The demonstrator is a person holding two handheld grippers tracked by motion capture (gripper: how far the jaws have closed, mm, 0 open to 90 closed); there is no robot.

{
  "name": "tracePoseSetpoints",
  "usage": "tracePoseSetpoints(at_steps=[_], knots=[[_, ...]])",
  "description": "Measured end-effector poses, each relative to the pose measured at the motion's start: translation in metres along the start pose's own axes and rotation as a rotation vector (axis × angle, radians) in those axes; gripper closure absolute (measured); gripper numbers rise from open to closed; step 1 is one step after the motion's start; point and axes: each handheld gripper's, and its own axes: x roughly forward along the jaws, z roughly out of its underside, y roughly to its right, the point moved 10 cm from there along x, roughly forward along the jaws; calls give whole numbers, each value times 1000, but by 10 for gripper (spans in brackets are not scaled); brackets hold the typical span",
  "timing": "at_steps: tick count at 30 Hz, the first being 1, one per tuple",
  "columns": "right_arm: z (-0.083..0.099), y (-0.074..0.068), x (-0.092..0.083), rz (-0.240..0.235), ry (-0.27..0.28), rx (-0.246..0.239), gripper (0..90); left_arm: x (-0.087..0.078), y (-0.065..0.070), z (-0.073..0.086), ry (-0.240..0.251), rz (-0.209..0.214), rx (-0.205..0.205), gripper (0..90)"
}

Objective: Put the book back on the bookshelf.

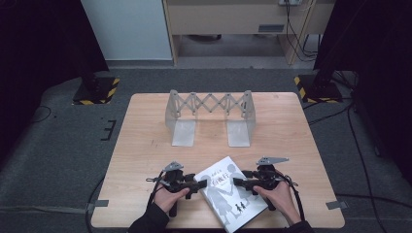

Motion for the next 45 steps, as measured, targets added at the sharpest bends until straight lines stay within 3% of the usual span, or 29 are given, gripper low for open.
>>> tracePoseSetpoints(at_steps=[5,9,11,16,19,23,27,36,40,45], knots=[[0,0,0,3,-2,5,382,2,1,1,4,-9,-8,232],[3,1,-4,12,-13,16,367,-2,-1,3,-9,-44,-21,203],[4,1,-4,8,-5,29,368,-2,0,6,-11,-24,-56,189],[5,0,-3,-7,-7,45,379,1,5,7,1,-24,-57,192],[5,-3,-2,-41,-10,34,430,0,1,5,34,-13,-116,250],[4,-3,-2,-33,-17,33,444,0,-2,3,41,18,-144,301],[0,1,-1,-26,13,61,493,4,-5,-3,59,21,-129,309],[-8,7,5,-8,32,73,493,10,-14,-14,76,10,-130,307],[-10,7,4,7,43,64,509,10,-13,-14,75,9,-87,295],[-11,2,2,6,60,44,455,8,-12,-12,60,14,-35,266]])
